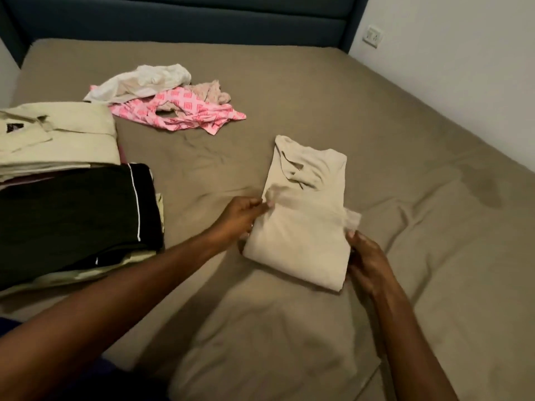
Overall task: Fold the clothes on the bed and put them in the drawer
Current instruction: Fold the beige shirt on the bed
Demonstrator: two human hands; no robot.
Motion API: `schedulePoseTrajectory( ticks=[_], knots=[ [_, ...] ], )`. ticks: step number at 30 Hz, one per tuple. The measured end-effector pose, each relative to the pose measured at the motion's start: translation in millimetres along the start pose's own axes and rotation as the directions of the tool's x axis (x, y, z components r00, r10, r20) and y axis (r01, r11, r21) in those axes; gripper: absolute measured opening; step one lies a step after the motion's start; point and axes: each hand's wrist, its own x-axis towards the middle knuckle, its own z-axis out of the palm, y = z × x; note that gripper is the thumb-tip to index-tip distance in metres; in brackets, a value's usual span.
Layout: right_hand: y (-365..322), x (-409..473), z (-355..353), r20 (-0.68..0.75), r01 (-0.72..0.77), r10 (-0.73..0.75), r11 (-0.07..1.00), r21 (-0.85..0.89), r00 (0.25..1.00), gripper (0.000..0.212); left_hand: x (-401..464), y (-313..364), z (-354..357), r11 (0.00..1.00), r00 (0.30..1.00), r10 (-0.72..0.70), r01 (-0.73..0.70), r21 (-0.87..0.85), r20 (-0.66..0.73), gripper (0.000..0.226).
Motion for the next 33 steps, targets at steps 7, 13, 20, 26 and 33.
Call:
schedulePoseTrajectory(
  ticks=[7,13,20,26,33],
  knots=[
    [19.0,39.2,-8.6,-0.261,-0.111,0.111,0.994,0.016,0.959,0.039,38.2,-38.3,-13.8,0.936,0.945,-0.322,0.328,0.126,-0.065,0.036],
    [50.2,14.5,1.6,-0.321,-0.021,-0.013,0.995,-0.101,0.947,0.014,30.7,-48.1,-19.3,0.984,0.981,-0.179,0.178,0.018,0.072,0.007],
    [65.4,-18.2,16.3,-0.275,0.073,-0.109,0.988,-0.139,0.955,0.006,3.6,-58.1,-47.6,0.966,0.958,-0.208,0.169,0.198,0.197,0.02],
    [83.2,-62.8,36.3,-0.294,0.069,-0.103,0.99,-0.124,0.95,0.003,-37.0,-71.8,-63.8,0.969,0.96,-0.224,0.203,0.138,0.167,0.016],
    [100.3,-116.9,59.8,-0.332,0.069,-0.094,0.994,-0.087,0.939,0.003,-87.3,-70.1,-80.8,0.944,0.951,-0.248,0.195,0.266,0.187,0.02]
  ],
)
